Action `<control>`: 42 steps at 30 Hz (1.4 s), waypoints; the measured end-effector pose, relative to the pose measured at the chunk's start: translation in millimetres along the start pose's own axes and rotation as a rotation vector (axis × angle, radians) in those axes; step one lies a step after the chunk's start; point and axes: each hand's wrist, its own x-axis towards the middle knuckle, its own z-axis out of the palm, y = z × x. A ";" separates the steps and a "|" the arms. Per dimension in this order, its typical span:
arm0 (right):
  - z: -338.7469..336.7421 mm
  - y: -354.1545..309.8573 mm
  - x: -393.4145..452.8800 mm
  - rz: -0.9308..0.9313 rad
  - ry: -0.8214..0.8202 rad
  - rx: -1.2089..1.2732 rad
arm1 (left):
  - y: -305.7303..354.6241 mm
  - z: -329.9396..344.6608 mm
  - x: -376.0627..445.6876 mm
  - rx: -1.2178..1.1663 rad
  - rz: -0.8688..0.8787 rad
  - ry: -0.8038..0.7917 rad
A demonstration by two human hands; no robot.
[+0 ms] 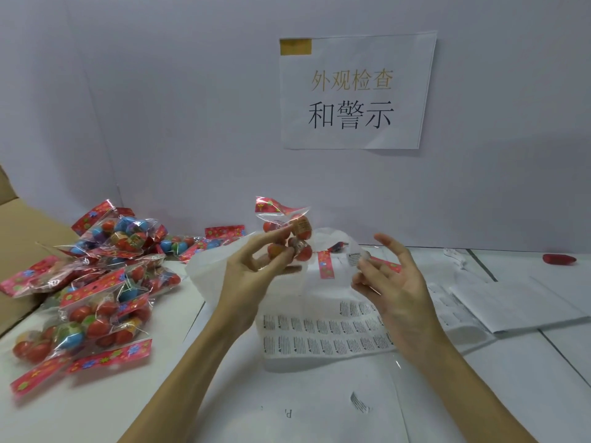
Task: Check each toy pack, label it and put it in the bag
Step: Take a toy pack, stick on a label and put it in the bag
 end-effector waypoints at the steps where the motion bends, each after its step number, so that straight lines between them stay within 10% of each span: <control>1: 2.3 0.3 -0.6 -0.026 0.009 0.010 | -1.6 4.0 -1.3 0.006 -0.008 -0.020; 34: 14.1 22.3 -9.1 -0.239 0.058 -0.264 | -24.6 33.8 -13.0 0.263 0.099 -0.051; 42: 10.9 23.2 -11.1 -0.326 0.181 -0.735 | -23.7 32.4 -11.7 0.312 0.074 -0.019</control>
